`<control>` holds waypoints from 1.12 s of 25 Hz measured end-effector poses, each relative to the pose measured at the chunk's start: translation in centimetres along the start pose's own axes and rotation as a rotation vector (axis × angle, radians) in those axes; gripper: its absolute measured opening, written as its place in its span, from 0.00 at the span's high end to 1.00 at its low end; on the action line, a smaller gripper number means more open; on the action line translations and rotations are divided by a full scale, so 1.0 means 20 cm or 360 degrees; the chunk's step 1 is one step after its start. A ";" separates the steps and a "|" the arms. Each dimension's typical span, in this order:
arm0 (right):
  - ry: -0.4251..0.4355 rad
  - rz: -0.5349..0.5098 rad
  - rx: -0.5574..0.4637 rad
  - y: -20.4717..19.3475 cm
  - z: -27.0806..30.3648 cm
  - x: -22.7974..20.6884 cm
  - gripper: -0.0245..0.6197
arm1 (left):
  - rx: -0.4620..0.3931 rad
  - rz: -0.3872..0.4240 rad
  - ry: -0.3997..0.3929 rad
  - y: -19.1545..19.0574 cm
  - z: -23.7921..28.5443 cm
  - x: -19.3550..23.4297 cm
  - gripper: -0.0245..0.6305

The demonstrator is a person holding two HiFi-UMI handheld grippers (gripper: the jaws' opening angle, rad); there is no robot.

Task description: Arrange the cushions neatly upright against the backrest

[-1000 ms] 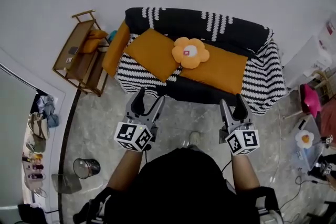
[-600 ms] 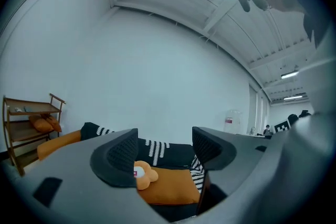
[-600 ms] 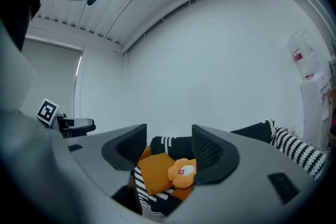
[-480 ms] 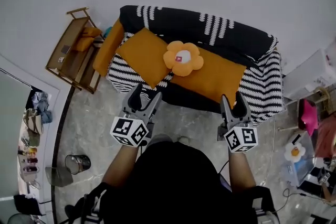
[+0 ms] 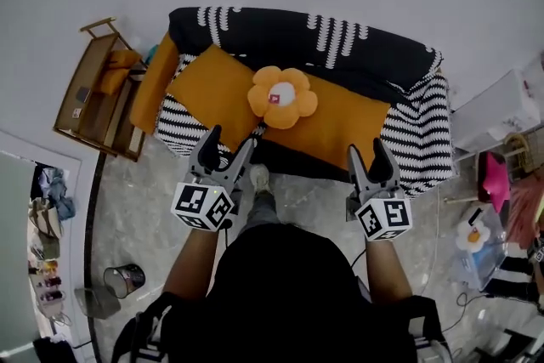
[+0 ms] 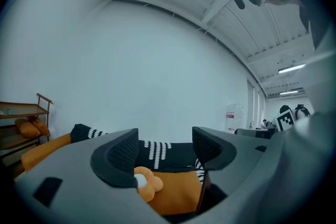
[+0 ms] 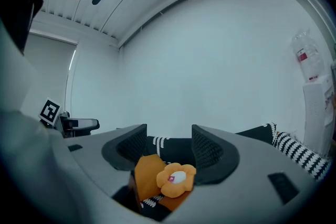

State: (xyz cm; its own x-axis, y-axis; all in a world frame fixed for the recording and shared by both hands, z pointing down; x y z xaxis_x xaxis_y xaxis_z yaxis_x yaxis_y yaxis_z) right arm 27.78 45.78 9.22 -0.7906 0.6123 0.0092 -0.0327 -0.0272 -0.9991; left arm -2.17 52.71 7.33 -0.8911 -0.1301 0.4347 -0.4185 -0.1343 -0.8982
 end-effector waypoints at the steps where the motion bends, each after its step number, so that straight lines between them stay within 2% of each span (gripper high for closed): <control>1: -0.0016 -0.0009 0.0002 0.00 0.04 -0.01 0.55 | 0.0004 -0.0003 -0.0005 0.01 0.05 0.04 0.45; 6: -0.0068 -0.0020 0.0026 0.00 0.35 -0.09 0.56 | 0.0026 0.0008 -0.0043 0.07 0.35 0.23 0.45; 11: -0.0076 -0.0033 0.0092 -0.01 0.72 -0.12 0.56 | 0.0072 -0.0009 -0.0063 0.15 0.65 0.45 0.45; 15: -0.0072 -0.0036 0.0136 -0.03 0.97 -0.11 0.56 | 0.0134 0.0027 -0.0083 0.21 0.85 0.62 0.45; 24: -0.0079 -0.0098 0.0303 -0.21 1.40 -0.09 0.55 | 0.0263 0.0058 -0.0177 0.25 1.22 0.89 0.45; 28: -0.0069 -0.0103 0.0403 -0.33 1.54 -0.09 0.55 | 0.0344 0.0024 -0.0159 0.18 1.33 1.01 0.45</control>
State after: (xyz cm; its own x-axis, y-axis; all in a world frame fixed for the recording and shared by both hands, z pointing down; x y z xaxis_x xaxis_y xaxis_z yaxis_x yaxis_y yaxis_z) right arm 10.60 20.52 17.10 -0.8070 0.5851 0.0802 -0.2319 -0.1891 -0.9542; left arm -16.96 23.44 14.55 -0.8706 -0.2290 0.4354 -0.3485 -0.3375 -0.8744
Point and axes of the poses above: the fingertips, and each gripper's own axes: z forward along the fingers, x to its left, y out of its top, the point moved 4 cm from there along -z, backward along the fingers, and after that the axes turned 14 degrees about -z, right-handed, at the moved point
